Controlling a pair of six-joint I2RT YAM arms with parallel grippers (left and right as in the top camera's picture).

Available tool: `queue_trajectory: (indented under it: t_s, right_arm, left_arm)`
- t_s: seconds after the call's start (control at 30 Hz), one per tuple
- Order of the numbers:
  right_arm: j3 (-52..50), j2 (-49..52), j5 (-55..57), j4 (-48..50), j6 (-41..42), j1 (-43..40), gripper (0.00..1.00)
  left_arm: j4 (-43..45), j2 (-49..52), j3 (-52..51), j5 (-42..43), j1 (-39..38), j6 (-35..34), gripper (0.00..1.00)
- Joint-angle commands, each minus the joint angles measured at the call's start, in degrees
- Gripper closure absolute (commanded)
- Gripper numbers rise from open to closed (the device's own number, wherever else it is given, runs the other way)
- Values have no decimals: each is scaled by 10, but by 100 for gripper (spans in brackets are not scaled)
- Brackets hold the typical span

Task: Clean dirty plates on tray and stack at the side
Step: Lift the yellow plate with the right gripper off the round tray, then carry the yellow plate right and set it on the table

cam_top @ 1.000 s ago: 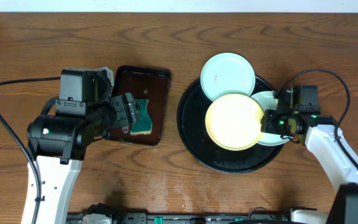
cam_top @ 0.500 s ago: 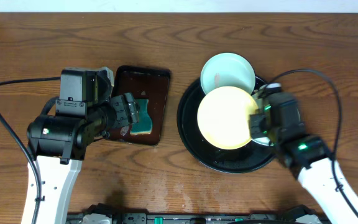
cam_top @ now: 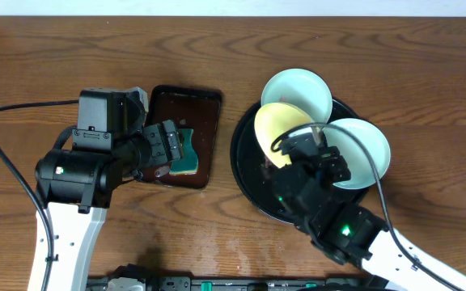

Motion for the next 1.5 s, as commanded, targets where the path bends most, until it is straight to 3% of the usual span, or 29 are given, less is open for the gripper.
queue_trajectory:
  t_s: [0.0, 0.2, 0.53, 1.07, 1.17, 1.23, 1.3, 1.4, 1.47]
  right_arm:
    - [8, 2, 79, 16, -77, 26, 99]
    - [8, 2, 87, 36, -144, 53, 99]
    - [8, 2, 127, 38, -173, 84, 99]
    - [8, 2, 135, 39, -163, 82, 99]
    - [8, 2, 83, 36, -147, 87, 99]
    - [8, 3, 147, 25, -199, 80, 99]
    - [8, 4, 224, 55, -150, 58, 99]
    - [8, 3, 141, 43, -208, 64, 99]
    - [8, 7, 171, 46, -172, 60, 99]
  left_arm:
    - [-2, 2, 9, 5, 2, 3, 12]
    - [-2, 2, 9, 5, 2, 4, 12]
    - [-2, 2, 9, 5, 2, 3, 12]
    - [-2, 2, 9, 5, 2, 3, 11]
    - [-2, 2, 9, 5, 2, 3, 11]
    - [-2, 2, 9, 5, 2, 3, 11]
    - [-2, 2, 9, 5, 2, 3, 11]
    - [-2, 2, 9, 5, 2, 3, 11]
    - [-2, 2, 9, 5, 2, 3, 11]
